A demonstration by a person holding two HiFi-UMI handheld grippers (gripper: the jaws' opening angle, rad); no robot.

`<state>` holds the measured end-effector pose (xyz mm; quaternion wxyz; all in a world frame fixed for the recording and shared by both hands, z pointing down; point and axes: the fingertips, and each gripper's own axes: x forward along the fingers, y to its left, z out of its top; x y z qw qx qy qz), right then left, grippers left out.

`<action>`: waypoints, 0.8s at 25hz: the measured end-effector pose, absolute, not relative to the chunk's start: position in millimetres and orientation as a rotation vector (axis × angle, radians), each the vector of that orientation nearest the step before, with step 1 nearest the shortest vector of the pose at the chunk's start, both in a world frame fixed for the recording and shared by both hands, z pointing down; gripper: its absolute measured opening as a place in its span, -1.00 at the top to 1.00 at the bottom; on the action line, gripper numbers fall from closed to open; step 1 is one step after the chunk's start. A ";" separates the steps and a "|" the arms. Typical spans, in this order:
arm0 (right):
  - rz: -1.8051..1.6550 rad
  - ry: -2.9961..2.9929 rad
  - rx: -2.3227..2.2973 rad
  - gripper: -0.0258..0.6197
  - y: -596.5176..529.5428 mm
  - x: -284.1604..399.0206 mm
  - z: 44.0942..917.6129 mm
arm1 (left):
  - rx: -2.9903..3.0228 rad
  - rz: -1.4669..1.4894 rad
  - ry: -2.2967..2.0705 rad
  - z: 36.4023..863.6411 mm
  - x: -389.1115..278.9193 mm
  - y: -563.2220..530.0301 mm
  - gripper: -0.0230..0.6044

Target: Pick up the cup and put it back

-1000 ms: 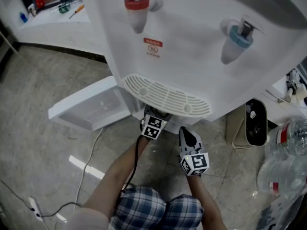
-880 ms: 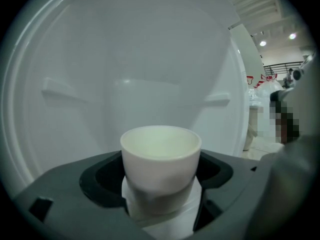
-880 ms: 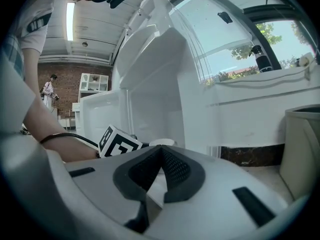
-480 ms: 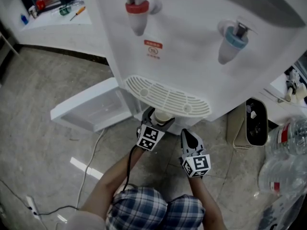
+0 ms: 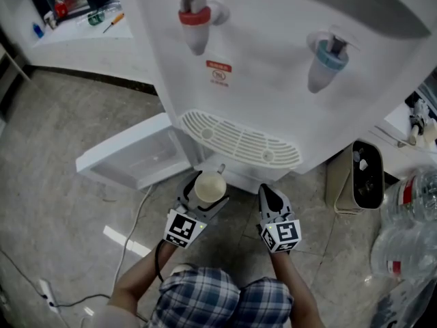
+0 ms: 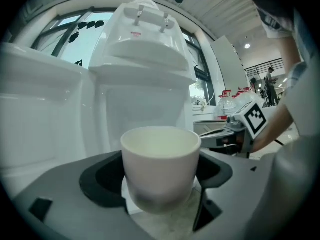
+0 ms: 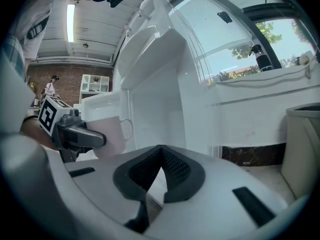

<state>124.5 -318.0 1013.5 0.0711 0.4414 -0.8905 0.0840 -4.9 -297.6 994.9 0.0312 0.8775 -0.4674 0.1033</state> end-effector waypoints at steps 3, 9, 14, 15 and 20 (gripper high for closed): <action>0.258 -2.675 1.336 0.89 -319.1 125.9 1014.0 | 2.706 0.335 -1.458 993.2 -11.5 -287.2 -0.41; 0.244 -2.671 1.338 0.89 -318.8 126.0 1013.1 | 2.693 0.314 -1.473 1001.1 -6.2 -299.8 -0.41; 0.254 -2.658 1.361 0.89 -319.1 131.5 1015.3 | 2.690 0.274 -1.463 1007.4 12.6 -326.7 -0.41; 0.257 -2.657 1.366 0.89 -319.4 132.4 1015.3 | 2.685 0.264 -1.465 1008.6 16.0 -333.5 -0.41; 0.267 -2.656 1.373 0.89 -318.4 134.5 1016.6 | 2.652 0.199 -1.478 1008.6 31.2 -370.5 -0.41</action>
